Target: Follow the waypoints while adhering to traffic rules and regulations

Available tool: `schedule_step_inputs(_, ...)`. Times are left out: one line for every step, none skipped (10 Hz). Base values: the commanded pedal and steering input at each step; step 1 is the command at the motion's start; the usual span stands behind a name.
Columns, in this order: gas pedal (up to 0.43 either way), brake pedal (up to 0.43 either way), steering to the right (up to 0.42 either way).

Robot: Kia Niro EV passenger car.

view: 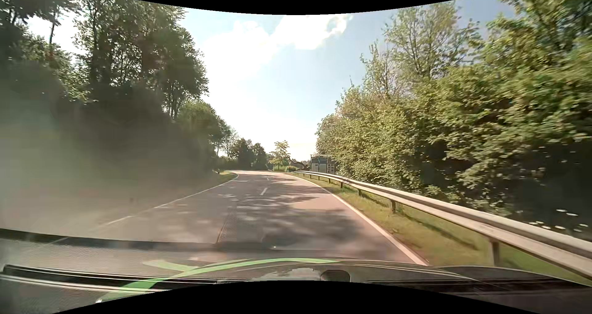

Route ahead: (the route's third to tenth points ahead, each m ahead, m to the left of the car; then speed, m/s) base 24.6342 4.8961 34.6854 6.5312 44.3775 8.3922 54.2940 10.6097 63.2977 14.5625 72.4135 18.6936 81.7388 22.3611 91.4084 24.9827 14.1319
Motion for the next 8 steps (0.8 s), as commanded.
schedule_step_inputs(0.209,0.000,-0.024)
schedule_step_inputs(0.209,0.000,-0.023)
schedule_step_inputs(0.209,0.000,-0.025)
schedule_step_inputs(0.197,0.000,-0.028)
schedule_step_inputs(0.189,0.000,-0.031)
schedule_step_inputs(0.189,0.000,-0.033)
schedule_step_inputs(0.189,0.000,-0.033)
schedule_step_inputs(0.157,0.000,-0.033)
